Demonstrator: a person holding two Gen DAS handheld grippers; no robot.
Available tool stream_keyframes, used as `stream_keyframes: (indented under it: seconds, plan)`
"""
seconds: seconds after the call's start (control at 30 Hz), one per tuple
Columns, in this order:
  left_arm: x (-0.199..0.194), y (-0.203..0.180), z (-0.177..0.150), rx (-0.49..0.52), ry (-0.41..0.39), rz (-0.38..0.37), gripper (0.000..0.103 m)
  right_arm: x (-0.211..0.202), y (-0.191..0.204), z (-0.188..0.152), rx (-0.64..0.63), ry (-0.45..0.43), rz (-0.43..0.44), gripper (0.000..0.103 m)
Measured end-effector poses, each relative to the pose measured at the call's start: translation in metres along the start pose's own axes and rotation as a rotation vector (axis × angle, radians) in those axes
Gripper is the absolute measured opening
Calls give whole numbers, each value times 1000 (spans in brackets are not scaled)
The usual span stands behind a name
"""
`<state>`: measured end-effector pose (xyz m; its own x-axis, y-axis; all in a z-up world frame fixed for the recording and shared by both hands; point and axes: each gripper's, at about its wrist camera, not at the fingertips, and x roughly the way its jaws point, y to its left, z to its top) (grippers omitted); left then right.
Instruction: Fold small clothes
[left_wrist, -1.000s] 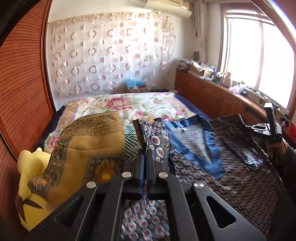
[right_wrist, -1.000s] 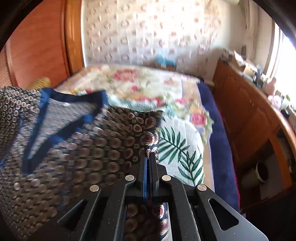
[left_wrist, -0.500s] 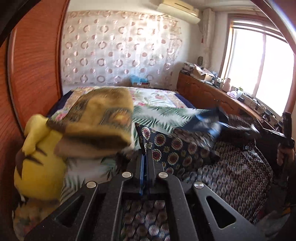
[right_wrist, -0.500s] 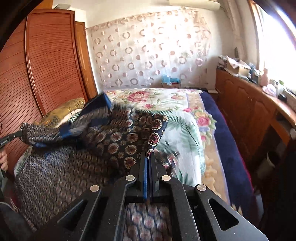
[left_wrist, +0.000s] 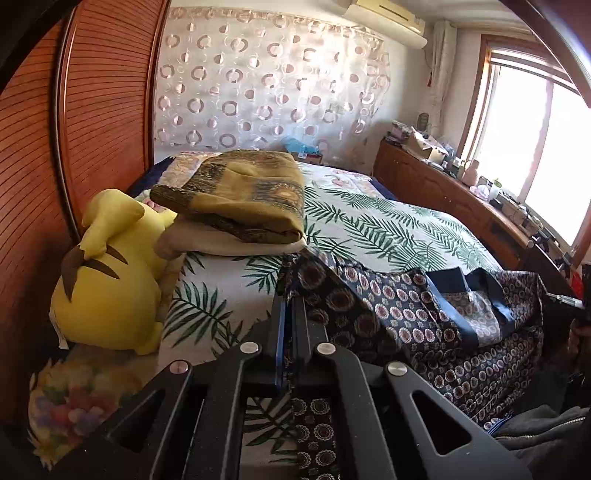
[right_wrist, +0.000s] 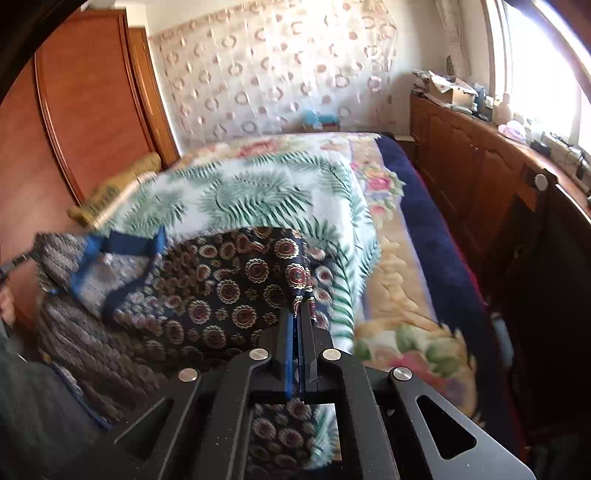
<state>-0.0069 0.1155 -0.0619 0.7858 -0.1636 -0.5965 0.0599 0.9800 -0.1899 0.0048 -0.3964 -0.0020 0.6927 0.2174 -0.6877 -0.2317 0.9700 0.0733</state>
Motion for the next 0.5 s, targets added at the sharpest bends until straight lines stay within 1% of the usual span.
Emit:
stream_keyframes:
  seconds: [0.03, 0.07, 0.1, 0.13, 0.17, 0.2, 0.23, 0.27, 0.3, 0.33, 0.37, 0.4, 0.47, 0.5]
  plan:
    - [0, 2, 4, -7, -5, 15, 16, 1, -1, 0, 0, 2, -4, 1]
    - [-1, 6, 6, -6, -14, 23, 23, 2, -1, 5, -1, 0, -12, 2]
    - [-2, 7, 11, 1, -31, 26, 37, -1, -1, 7, -2, -7, -20, 6]
    - [-3, 7, 16, 8, -45, 24, 44, -2, 2, 14, -5, -22, -27, 8]
    - [-3, 8, 22, 14, -57, 19, 45, -5, 1, 17, -7, -37, -34, 11]
    - [-2, 9, 29, 19, -61, 15, 48, -9, 1, 19, -10, -49, -44, 17]
    - [1, 9, 34, 24, -63, 14, 51, -10, 1, 23, -13, -61, -51, 21]
    - [6, 8, 41, 35, -67, 23, 52, -11, -1, 28, -17, -74, -59, 27]
    - [12, 7, 48, 48, -65, 33, 52, -9, 1, 30, -23, -83, -67, 29]
    - [20, 6, 53, 57, -56, 44, 52, -7, 0, 36, -31, -92, -77, 29]
    - [25, 6, 57, 63, -48, 47, 52, -4, -1, 38, -37, -94, -85, 34]
    - [33, 6, 61, 70, -38, 43, 52, -1, -1, 38, -41, -94, -89, 41]
    - [51, 6, 65, 71, -8, 39, 52, 13, -1, 45, -40, -87, -91, 48]
    - [61, 6, 66, 69, 14, 28, 52, 21, -1, 44, -38, -81, -86, 49]
